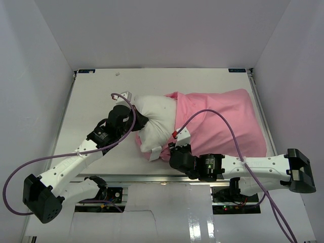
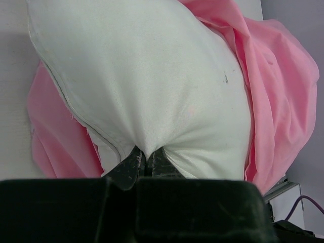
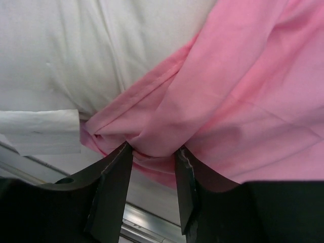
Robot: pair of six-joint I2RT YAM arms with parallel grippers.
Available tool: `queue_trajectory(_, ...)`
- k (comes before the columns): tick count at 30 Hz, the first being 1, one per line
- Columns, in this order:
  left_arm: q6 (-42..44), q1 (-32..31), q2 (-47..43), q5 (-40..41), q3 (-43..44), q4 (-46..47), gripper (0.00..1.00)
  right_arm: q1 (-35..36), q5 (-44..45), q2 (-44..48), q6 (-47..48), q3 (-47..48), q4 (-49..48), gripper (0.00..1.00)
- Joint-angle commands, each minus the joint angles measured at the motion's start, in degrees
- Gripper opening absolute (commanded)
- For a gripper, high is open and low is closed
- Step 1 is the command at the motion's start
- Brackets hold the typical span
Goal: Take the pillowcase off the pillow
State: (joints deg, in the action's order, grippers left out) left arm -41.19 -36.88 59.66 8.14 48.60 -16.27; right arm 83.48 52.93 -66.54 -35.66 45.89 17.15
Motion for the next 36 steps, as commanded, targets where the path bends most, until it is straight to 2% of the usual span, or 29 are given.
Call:
queue_trajectory(1,0.23,0.06,-1.21,-1.00,3.87,1.33,0.00,-2.08,5.62,1.59,-1.79,-2.55,-3.69,0.44)
queue_trajectory(7,-1.61,0.15,-3.41,-7.34,2.55,4.93,0.00,-4.99,-2.03,0.11,6.39,-4.67,-14.59,0.41)
queue_trajectory(8,-1.61,0.15,-3.41,-8.05,2.90,4.76,0.00,-5.34,-2.30,-0.42,6.65,-4.49,-14.77,0.36)
queue_trajectory(9,-1.09,0.15,-3.41,-8.05,4.12,3.98,0.00,-6.22,-1.87,-0.95,6.83,-4.32,-14.69,0.20)
queue_trajectory(10,-0.65,0.15,-3.15,-8.05,5.01,3.01,0.00,-6.75,-1.78,-1.65,6.66,-4.40,-14.51,0.12)
queue_trajectory(11,-0.21,0.15,-2.54,-6.84,6.32,1.78,0.00,-7.54,-1.69,-1.66,6.22,-5.01,-14.08,0.08)
queue_trajectory(14,2.42,0.32,-1.13,-0.44,12.03,-4.02,0.00,-12.10,-2.47,0.27,3.76,-8.86,-13.37,0.08)
queue_trajectory(16,4.70,1.11,0.98,0.73,16.76,-8.41,0.00,-16.93,-4.14,2.37,3.23,-11.25,-13.46,0.08)
queue_trajectory(18,6.03,3.47,1.77,0.04,19.24,-11.13,0.00,-21.32,-5.37,3.78,2.88,-13.79,-12.32,0.08)
queue_trajectory(21,7.08,8.22,1.16,-3.73,22.23,-11.33,0.00,-23.18,-5.12,7.73,1.38,-16.17,-10.56,0.08)
queue_trajectory(26,10.24,9.99,6.87,-7.78,32.50,-17.64,0.00,-25.82,-3.09,13.89,0.50,-17.50,-7.66,0.08)
queue_trajectory(29,11.39,10.25,6.88,-10.06,33.23,-19.24,0.00,-30.20,-3.01,15.30,1.47,-18.20,-7.65,0.08)
queue_trajectory(34,12.36,11.30,5.29,-12.70,31.74,-19.76,0.00,-36.45,-5.55,12.50,1.56,-17.33,-7.66,0.08)
queue_trajectory(36,12.19,11.57,4.16,-16.48,27.90,-19.24,0.00,-38.21,-6.25,10.92,1.56,-16.71,-7.65,0.08)
